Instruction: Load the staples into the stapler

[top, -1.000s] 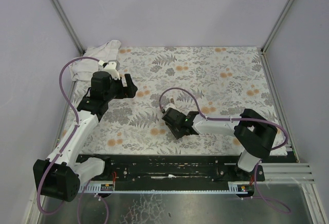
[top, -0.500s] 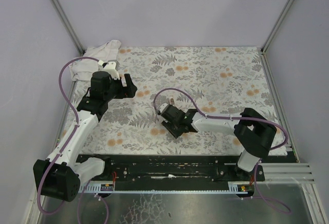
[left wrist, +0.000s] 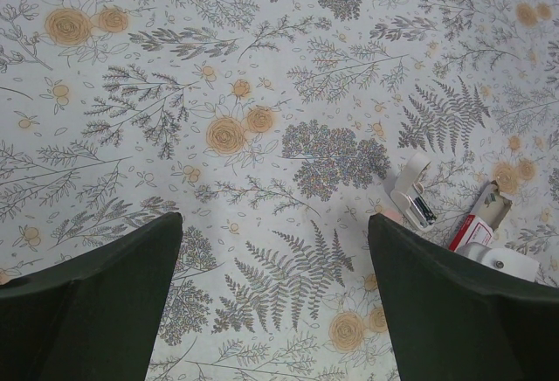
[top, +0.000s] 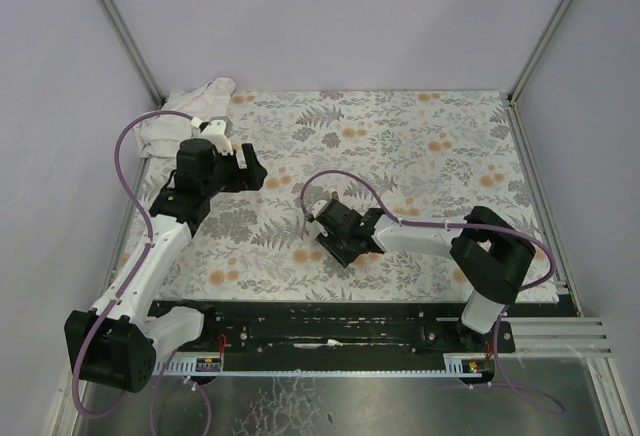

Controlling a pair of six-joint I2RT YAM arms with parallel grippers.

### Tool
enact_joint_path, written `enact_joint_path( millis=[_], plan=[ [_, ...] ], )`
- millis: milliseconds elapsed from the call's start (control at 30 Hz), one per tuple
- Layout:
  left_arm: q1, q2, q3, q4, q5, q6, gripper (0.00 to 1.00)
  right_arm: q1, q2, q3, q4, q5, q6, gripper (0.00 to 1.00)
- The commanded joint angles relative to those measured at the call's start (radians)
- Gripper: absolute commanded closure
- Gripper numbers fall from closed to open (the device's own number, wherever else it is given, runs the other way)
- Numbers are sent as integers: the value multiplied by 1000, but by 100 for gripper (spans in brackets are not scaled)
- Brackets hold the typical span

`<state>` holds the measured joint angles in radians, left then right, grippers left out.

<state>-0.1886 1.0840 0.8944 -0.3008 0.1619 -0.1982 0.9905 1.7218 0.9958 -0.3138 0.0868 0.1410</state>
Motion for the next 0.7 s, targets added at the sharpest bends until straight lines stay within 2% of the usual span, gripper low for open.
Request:
enact_joint_path(
  millis=[0,200,367,667],
  plan=[
    [8,-4,-4,31,16,2,14,-21,-12,14,4,-52,-28,61],
    [8,-5,-2,31,14,2,14,-25,0,14,5,-72,-33,62],
    [9,-3,-3,31,12,2,14,-25,-13,24,-2,-90,-22,57],
    [9,-3,-3,31,14,2,14,-25,-24,43,-29,-101,6,64]
  ],
)
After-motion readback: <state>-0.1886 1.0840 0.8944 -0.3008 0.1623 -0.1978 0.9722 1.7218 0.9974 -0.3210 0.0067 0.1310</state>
